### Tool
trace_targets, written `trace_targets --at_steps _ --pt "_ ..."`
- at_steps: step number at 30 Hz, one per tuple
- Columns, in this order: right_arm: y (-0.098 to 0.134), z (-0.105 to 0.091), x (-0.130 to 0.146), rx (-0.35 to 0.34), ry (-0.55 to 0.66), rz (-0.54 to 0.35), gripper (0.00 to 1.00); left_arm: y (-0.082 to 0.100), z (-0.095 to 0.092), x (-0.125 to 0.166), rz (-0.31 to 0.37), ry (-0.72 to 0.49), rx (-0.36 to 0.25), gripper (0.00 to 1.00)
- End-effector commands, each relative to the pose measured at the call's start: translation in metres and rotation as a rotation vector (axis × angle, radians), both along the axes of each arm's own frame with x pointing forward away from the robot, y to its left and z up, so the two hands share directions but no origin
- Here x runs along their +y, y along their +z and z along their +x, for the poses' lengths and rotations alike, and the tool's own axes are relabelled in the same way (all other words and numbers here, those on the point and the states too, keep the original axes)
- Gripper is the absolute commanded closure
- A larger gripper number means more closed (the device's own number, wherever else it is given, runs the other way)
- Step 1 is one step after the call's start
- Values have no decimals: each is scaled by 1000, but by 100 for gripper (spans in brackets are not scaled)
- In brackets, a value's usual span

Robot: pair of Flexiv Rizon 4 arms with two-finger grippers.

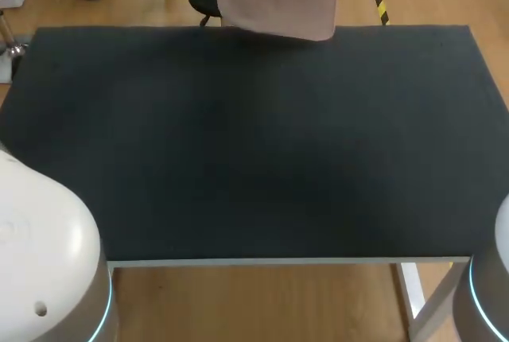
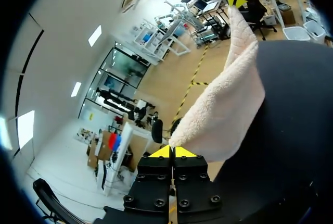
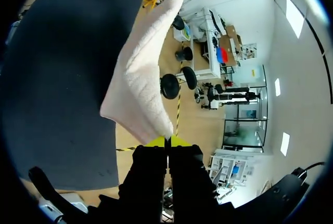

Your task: Fold the towel

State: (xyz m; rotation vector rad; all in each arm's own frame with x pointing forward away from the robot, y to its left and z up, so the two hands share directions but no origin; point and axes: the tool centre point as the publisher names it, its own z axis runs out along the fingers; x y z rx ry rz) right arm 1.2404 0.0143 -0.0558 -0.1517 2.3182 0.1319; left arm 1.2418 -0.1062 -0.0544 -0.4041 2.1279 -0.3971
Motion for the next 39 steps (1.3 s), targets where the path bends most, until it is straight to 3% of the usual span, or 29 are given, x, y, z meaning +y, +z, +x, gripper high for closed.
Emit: trace_targets --at_steps 1,7,13,21,28,39 --pt "-13 -12 1 20 26 -2 100 -14 -29 8 12 -12 19 100" --pt "-40 -53 4 87 46 6 100 -33 -79 17 18 -1 65 100" --pt "-44 -89 1 108 49 25 100 -37 -119 23 4 4 90 100" --pt "-62 -137 3 160 64 32 100 -59 -169 27 20 -26 165 100" --pt "-79 -166 12 222 78 63 100 -62 -198 29 27 -33 192 100" --pt "-66 -192 17 208 84 93 100 -51 -226 33 15 -59 181 100"
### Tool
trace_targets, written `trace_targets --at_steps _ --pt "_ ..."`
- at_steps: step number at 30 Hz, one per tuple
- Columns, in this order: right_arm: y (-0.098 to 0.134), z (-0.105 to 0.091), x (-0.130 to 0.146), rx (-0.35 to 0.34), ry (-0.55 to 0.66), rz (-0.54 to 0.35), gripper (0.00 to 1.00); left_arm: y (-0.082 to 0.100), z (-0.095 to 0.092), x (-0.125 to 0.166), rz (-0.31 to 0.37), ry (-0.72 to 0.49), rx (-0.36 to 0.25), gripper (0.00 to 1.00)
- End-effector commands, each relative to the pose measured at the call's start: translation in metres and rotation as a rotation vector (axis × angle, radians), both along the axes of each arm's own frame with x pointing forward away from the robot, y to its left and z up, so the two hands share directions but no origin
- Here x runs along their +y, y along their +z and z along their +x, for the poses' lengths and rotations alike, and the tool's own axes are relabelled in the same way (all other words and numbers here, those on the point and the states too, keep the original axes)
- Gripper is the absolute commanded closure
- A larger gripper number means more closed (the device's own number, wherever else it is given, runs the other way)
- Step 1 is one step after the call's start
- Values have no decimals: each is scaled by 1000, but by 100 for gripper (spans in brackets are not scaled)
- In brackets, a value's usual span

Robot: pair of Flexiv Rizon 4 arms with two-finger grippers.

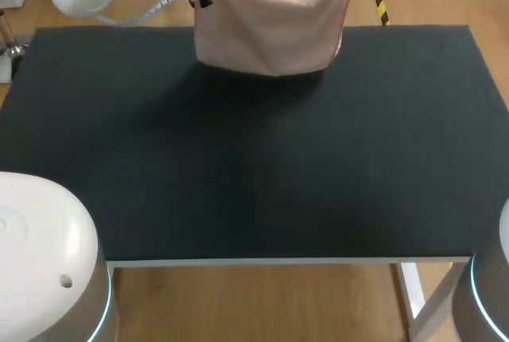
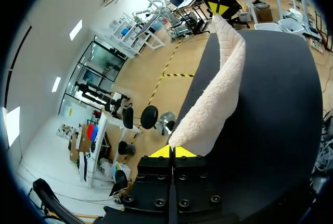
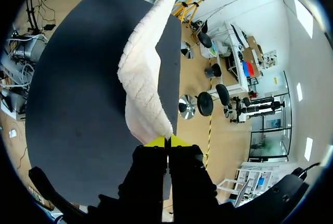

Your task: Fold the towel

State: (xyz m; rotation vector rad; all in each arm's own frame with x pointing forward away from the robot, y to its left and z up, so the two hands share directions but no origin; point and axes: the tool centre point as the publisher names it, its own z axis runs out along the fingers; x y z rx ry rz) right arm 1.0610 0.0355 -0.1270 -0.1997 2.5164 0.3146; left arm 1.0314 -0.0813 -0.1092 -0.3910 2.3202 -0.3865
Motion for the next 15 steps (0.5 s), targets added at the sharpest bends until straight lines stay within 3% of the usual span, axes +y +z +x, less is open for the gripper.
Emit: trace_targets --at_steps 1,7,15 --pt "6 -15 -5 -11 -3 -2 100 4 -18 8 1 -11 2 100" --pt "9 -22 -6 -6 3 -17 100 -6 -33 13 8 -8 41 100" --pt "-10 -29 -2 70 18 -22 100 -25 -39 13 12 5 114 100"
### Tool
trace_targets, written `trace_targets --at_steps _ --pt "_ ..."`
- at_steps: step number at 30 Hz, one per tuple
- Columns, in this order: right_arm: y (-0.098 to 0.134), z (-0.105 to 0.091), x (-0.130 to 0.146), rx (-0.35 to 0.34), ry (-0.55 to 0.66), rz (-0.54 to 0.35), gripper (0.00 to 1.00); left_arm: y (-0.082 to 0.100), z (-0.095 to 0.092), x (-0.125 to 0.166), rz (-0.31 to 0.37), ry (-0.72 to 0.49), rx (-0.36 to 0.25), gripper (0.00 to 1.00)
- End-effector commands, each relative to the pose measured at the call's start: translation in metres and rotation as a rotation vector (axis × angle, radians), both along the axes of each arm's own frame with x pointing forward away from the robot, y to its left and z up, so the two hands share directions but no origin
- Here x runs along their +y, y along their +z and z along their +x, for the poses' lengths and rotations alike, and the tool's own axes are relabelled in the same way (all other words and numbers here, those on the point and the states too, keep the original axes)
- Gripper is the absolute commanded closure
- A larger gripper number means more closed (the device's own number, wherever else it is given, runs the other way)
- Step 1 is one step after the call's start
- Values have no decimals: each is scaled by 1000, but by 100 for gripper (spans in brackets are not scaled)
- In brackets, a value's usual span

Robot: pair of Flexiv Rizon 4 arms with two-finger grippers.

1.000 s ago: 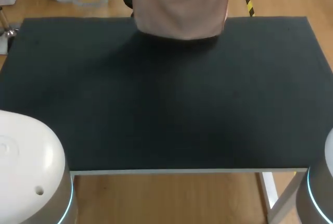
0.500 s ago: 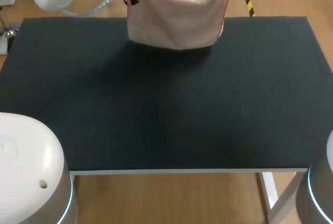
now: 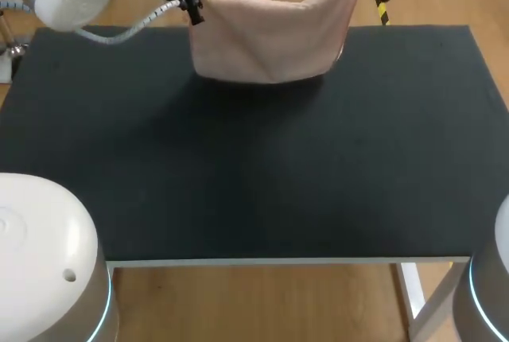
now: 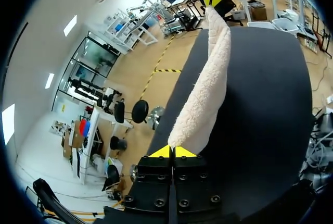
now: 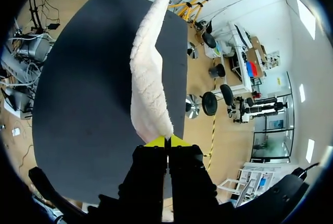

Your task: Fold the towel

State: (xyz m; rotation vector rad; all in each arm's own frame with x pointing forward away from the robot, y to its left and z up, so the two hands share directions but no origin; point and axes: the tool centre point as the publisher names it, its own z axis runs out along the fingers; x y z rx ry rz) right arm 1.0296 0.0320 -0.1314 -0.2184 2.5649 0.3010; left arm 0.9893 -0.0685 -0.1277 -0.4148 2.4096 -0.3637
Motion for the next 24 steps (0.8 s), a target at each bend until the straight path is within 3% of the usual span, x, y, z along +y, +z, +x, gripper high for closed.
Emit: trace_targets --at_steps 1,6,16,24 --pt "-10 2 2 36 5 -1 100 -10 3 0 3 5 37 100" --pt "-37 8 3 100 -5 -14 100 -37 10 -2 24 14 107 100" --pt "-111 19 11 298 -11 -50 100 -106 30 -10 58 42 272 100" --pt "-153 33 18 390 -17 -83 100 -145 46 -7 89 83 344 100"
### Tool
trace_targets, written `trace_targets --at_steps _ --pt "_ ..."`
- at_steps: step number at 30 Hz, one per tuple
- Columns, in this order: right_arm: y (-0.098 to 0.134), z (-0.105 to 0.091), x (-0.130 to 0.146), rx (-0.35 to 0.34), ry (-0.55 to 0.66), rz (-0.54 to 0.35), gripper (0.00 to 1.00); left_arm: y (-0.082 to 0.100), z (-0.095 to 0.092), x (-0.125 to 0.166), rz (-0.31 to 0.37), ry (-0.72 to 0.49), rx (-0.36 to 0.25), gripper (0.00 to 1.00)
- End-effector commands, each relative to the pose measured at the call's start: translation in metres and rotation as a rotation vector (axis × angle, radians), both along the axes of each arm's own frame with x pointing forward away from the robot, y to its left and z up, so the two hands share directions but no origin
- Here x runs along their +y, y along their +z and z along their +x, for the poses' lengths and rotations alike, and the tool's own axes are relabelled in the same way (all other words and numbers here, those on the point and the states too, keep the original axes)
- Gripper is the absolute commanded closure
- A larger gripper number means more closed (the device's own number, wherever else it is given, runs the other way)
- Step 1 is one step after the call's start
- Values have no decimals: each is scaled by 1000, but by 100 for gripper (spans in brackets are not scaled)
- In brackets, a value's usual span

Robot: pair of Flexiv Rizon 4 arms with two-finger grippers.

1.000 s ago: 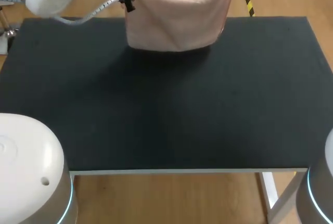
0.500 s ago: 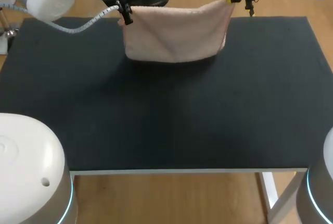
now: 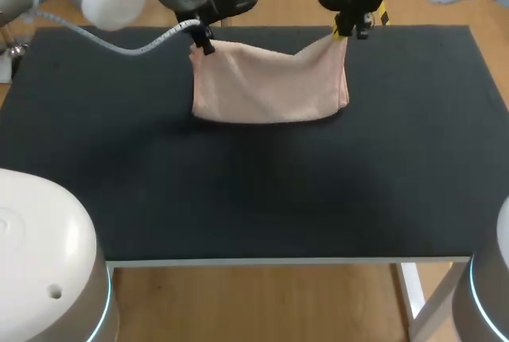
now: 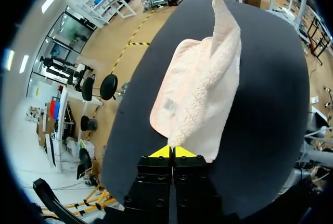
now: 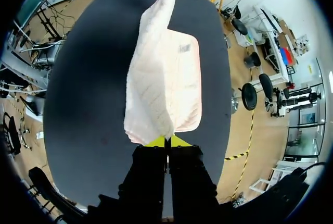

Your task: Fold the towel

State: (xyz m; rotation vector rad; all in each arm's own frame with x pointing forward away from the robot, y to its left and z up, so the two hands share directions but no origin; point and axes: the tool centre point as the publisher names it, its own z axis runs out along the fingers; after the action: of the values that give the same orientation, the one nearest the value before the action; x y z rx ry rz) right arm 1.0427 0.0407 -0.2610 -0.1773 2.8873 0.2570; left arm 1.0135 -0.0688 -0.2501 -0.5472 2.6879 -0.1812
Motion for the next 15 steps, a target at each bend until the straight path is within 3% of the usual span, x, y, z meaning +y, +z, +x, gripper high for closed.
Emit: trace_targets --at_steps 1,7,15 --pt "-27 23 9 84 1 -18 100 -28 23 -5 23 27 50 100" --pt "-52 35 10 107 -23 -21 100 -54 33 2 53 80 100 100" --pt "-74 41 8 111 -75 -27 100 -75 45 -1 75 93 104 100"
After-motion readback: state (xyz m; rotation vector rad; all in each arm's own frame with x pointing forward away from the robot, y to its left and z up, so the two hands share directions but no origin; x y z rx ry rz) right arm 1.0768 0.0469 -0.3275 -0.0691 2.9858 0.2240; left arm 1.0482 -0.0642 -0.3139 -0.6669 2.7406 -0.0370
